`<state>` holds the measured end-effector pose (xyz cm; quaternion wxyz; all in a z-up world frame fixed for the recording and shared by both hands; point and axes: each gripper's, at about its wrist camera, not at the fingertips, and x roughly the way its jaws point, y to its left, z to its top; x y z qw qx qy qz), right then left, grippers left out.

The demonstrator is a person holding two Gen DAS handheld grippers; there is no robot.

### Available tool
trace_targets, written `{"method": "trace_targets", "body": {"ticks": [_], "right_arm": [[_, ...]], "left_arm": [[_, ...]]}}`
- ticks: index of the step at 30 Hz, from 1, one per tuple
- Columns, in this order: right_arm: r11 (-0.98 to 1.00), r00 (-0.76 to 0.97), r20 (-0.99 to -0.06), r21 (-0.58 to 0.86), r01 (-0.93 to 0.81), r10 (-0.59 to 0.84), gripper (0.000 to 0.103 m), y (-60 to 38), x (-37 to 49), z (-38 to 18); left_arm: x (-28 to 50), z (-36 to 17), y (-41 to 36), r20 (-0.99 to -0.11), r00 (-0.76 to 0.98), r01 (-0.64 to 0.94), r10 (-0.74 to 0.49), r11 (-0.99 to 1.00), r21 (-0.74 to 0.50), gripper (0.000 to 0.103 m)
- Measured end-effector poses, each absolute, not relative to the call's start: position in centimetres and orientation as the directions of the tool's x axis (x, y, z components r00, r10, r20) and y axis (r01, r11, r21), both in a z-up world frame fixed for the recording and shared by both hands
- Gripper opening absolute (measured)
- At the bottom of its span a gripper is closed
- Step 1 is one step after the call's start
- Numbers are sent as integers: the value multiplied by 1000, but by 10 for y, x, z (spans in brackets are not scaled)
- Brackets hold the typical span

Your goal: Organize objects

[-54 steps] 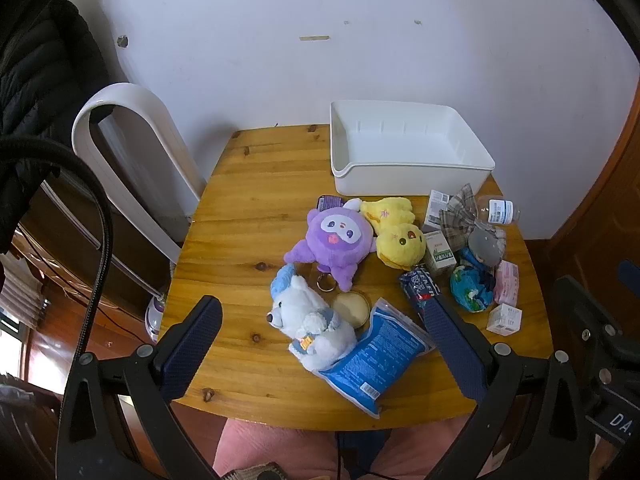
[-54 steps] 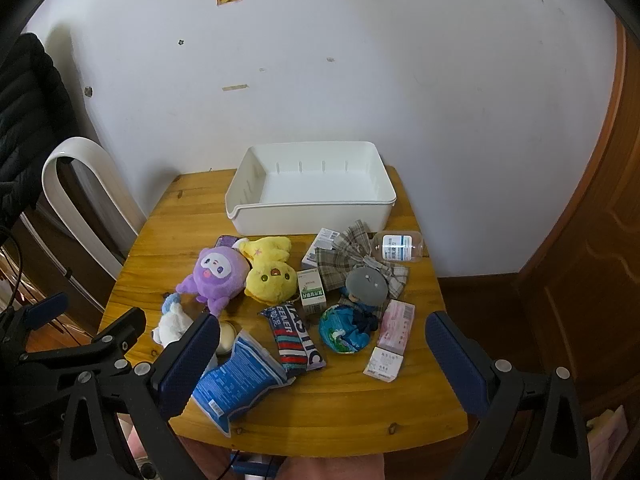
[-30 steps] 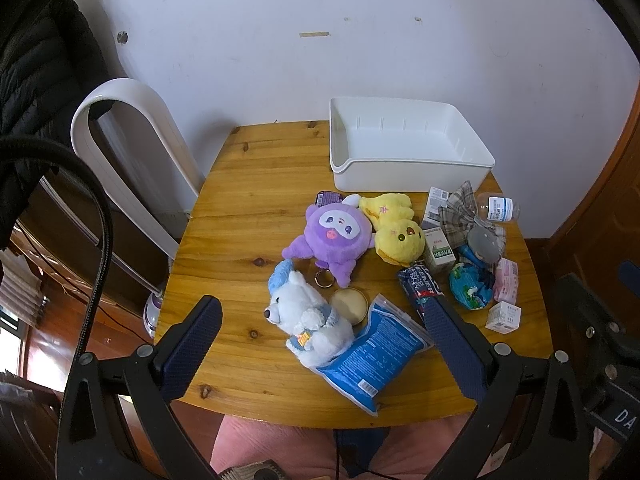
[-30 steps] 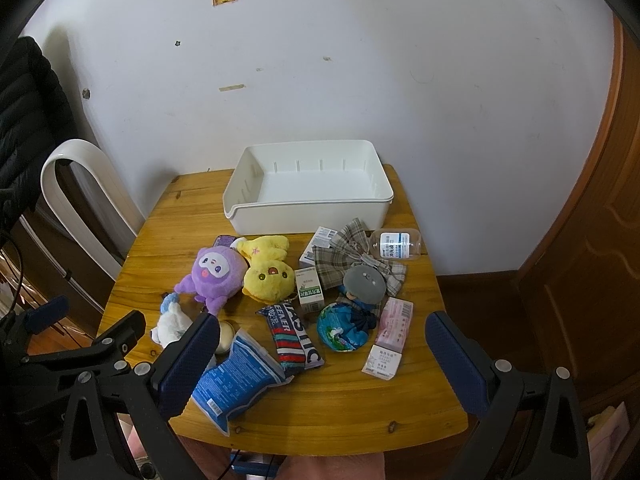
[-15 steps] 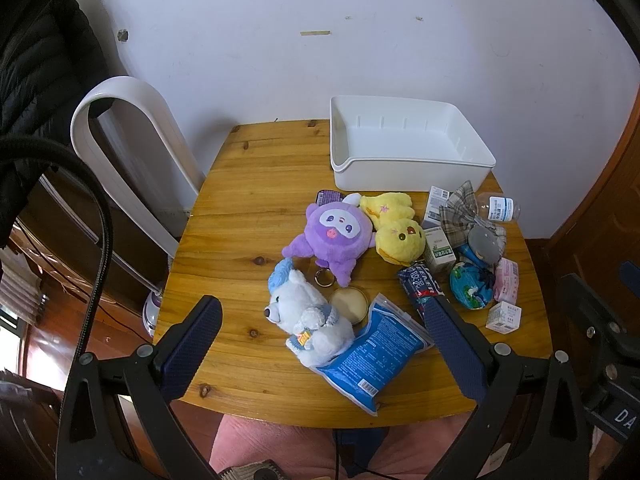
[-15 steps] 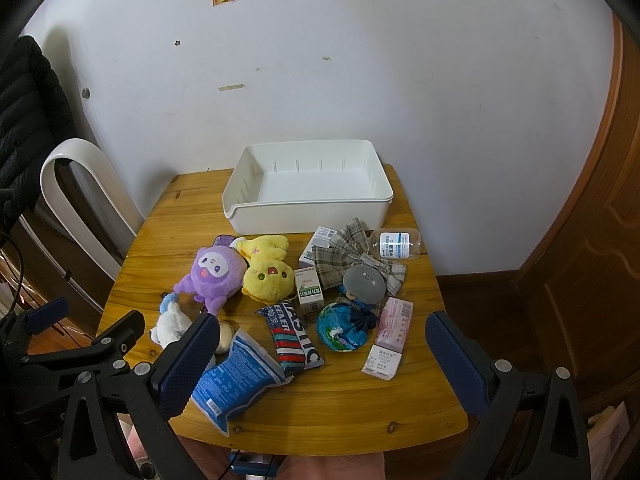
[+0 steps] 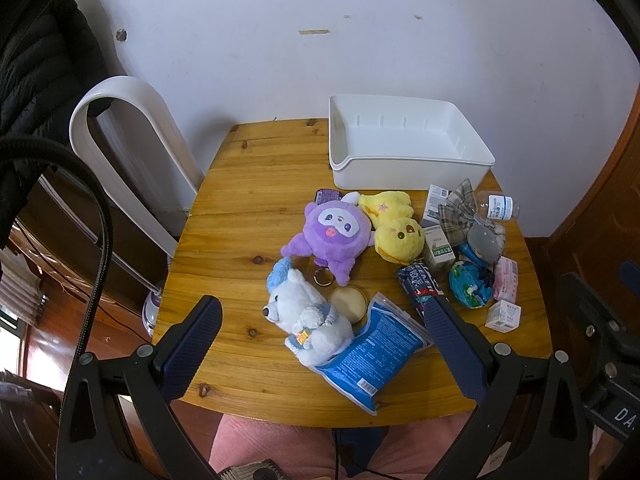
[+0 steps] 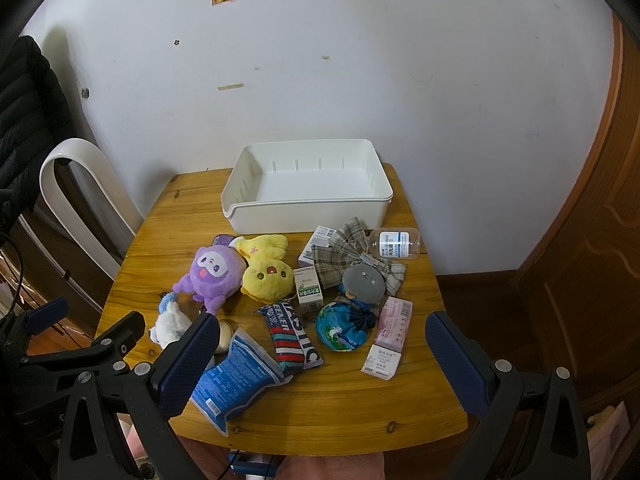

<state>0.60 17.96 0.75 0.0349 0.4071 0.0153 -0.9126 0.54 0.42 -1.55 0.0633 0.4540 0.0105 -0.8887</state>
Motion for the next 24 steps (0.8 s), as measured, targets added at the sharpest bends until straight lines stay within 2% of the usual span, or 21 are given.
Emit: {"method": "trace_targets", "body": {"ticks": [24], "right_arm": [[-997, -668, -742, -3, 74, -48, 103, 179, 6, 9]], "left_arm": [[5, -15, 6, -809, -576, 147, -120, -988, 41, 101]]}}
